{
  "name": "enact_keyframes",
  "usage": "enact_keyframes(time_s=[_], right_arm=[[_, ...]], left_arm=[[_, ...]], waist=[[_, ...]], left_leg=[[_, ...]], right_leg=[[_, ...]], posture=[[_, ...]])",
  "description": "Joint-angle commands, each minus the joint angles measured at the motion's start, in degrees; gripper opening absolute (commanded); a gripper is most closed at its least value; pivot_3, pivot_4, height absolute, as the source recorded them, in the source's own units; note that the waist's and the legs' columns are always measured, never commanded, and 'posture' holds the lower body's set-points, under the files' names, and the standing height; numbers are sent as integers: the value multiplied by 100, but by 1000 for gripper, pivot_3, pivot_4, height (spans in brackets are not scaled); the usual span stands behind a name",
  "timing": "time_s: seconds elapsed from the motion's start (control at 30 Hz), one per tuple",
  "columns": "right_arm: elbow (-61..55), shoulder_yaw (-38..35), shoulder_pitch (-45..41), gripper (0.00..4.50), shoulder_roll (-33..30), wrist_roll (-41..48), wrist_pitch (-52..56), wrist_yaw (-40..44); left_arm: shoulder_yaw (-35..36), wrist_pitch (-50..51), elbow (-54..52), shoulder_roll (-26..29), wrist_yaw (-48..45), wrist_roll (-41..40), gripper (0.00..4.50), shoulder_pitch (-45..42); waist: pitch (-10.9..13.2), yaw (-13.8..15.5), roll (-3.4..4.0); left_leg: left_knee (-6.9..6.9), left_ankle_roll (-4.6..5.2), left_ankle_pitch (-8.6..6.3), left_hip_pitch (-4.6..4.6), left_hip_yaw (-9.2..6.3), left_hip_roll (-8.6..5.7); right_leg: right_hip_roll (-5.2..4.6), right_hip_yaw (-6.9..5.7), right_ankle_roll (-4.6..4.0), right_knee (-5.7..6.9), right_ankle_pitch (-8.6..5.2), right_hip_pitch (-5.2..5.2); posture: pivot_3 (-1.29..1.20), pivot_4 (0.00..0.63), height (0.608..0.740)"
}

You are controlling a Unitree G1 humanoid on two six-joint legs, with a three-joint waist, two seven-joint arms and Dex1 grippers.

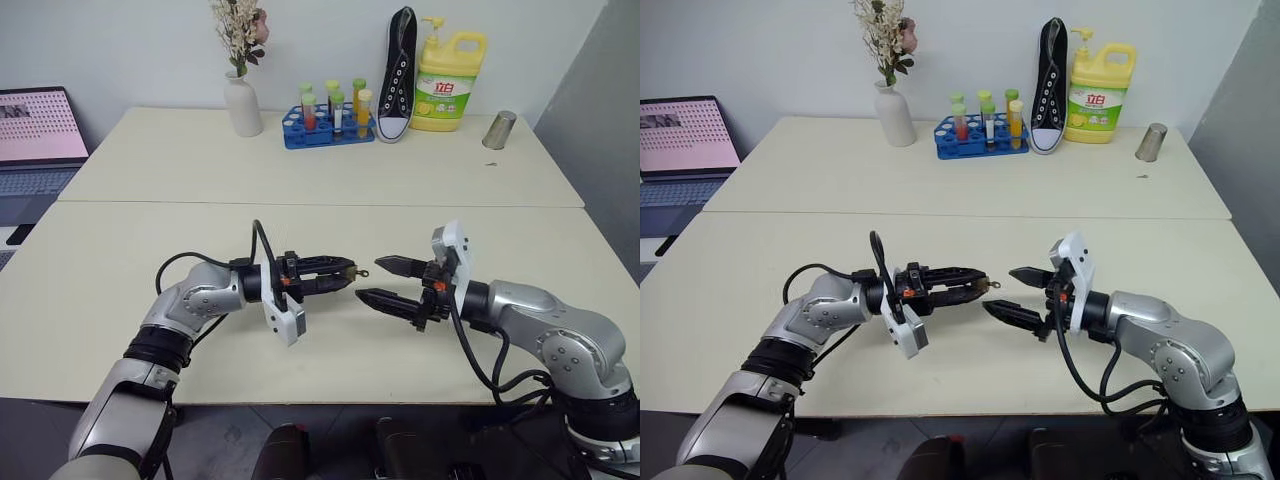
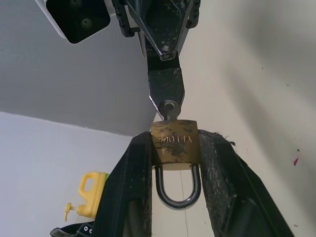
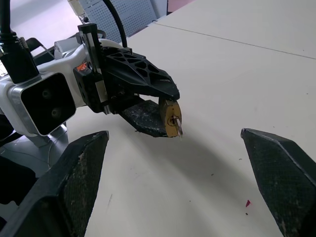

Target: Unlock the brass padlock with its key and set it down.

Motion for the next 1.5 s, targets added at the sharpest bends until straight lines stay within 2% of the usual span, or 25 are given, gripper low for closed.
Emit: enact_keyframes(time_s=[0.03,0.1,0.27,0.37,0.43,0.47,0.73,0.9,1.0,1.23,1.5], right_arm=[[-54,-13,-137,4328,55,52,-21,61],[-26,-32,-163,3904,89,97,5,44],[-16,-35,-183,2087,93,110,41,83],[1,-45,-204,842,113,124,64,87],[11,-38,-214,149,118,123,67,106],[20,-38,-220,0,122,131,74,114],[83,-58,-320,0,135,272,247,193],[383,-392,-555,0,84,1000,945,163],[648,-556,-735,0,122,1436,1504,-95],[1836,-1085,-1397,0,428,2962,2805,-1294],[2529,-1091,-1659,0,450,4096,3098,-2412]], left_arm=[[-17,20,-241,69,153,-13,963,-55],[-41,43,-259,80,181,-8,963,-47],[-60,81,-270,91,214,-6,963,-34],[-71,82,-281,106,226,19,963,-30],[-71,87,-288,109,246,31,963,-20],[-77,89,-283,108,258,40,963,-17],[-118,66,-280,133,374,117,963,6],[-136,-9,-252,152,461,232,963,-16],[-125,-42,-250,143,545,341,963,-37],[-115,-214,-248,176,762,687,963,-70],[-94,-253,-299,193,1141,1075,963,-59]], waist=[[0,0,0],[0,0,0],[0,0,0],[0,0,0],[0,0,0],[0,0,0],[0,0,0],[0,0,0],[0,0,0],[0,-4,0],[0,-14,0]], left_leg=[[0,0,0,0,0,0],[0,0,0,0,0,0],[0,0,0,0,0,0],[0,0,0,0,1,0],[0,0,0,0,1,0],[0,0,0,0,0,0],[0,0,0,0,1,0],[0,0,0,0,2,0],[0,0,0,0,1,1],[-2,0,0,-1,0,3],[-4,1,0,-5,0,2]], right_leg=[[0,0,0,0,0,0],[-4,-1,0,0,0,0],[-6,-2,-7,0,4,0],[-6,-2,-11,0,6,0],[-6,-4,-11,0,7,0],[-6,-3,-11,0,7,0],[-7,-4,-12,0,7,0],[-11,-5,-13,0,8,0],[-15,-4,-14,0,8,0],[-17,-1,-16,2,9,-1],[-19,-1,-15,0,9,-2]], posture=[[0,150,740],[0,150,740],[0,150,740],[0,150,740],[0,150,740],[0,150,740],[0,150,740],[0,150,740],[0,150,740],[0,150,740],[0,150,740]])
